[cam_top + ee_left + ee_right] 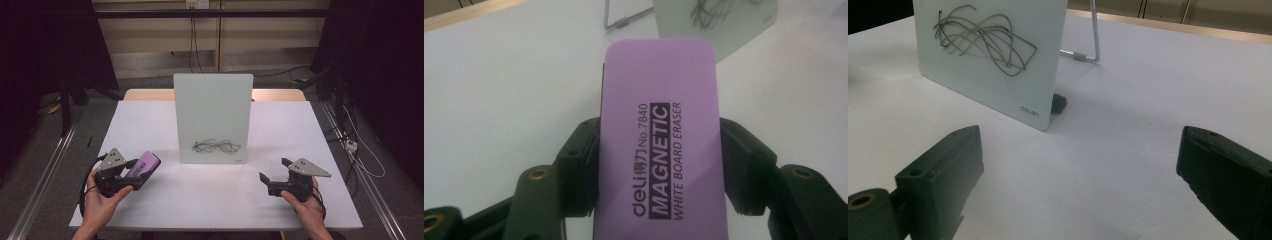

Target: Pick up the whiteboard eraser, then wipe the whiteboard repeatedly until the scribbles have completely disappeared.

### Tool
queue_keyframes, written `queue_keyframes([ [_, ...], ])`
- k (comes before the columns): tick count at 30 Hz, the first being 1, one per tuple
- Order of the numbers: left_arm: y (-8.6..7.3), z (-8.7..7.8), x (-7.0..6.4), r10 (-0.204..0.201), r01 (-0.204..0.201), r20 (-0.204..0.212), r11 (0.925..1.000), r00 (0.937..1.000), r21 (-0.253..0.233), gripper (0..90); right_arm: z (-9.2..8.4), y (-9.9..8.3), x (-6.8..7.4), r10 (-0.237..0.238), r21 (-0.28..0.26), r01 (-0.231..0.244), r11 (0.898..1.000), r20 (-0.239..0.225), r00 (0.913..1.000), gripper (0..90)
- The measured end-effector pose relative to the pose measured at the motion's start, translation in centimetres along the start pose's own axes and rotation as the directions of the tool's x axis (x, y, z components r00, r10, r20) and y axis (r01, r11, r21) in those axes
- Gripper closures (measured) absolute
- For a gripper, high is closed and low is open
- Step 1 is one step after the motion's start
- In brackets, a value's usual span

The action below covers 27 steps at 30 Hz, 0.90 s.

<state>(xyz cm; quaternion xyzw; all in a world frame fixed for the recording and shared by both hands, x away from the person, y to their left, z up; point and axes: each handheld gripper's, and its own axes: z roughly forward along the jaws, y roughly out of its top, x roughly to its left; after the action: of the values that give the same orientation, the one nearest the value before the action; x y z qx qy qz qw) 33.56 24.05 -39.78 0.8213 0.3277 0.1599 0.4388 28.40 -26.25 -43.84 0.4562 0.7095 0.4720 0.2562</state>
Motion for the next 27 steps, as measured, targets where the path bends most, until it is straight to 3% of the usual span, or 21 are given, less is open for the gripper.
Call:
queue_keyframes([
  [8, 0.0, -0.4, -0.3, -0.024, 0.024, 0.001, 0.9959, 0.9997, -0.088, 40.7, -0.1, 0.0, 0.0, -0.001, -0.003, 0.001, 1.000, -0.003, 1.0000, 5.0],
  [14, 0.0, -0.9, -0.5, -0.041, 0.037, -0.023, 0.9874, 0.9989, -0.154, 40.7, -0.3, 0.0, 0.0, -0.001, -0.008, 0.001, 1.000, -0.007, 1.0000, 5.1],
  [18, 0.0, -1.0, -0.5, -0.029, 0.025, -0.022, 0.9815, 0.9993, -0.190, 40.7, -0.3, 0.0, -0.1, -0.005, -0.004, 0.005, 1.000, -0.009, 1.0000, 5.1],
  [23, -0.1, -0.9, -0.6, -0.026, 0.024, -0.008, 0.9754, 0.9996, -0.219, 40.7, -0.1, 0.0, -0.2, 0.011, -0.007, -0.011, 1.000, 0.000, 0.9999, 5.1],
  [27, -0.1, -0.7, -1.1, -0.025, 0.025, 0.002, 0.9752, 0.9997, -0.220, 40.7, 0.0, 0.1, -0.1, 0.005, -0.004, -0.005, 1.000, 0.001, 1.0000, 5.1],
])
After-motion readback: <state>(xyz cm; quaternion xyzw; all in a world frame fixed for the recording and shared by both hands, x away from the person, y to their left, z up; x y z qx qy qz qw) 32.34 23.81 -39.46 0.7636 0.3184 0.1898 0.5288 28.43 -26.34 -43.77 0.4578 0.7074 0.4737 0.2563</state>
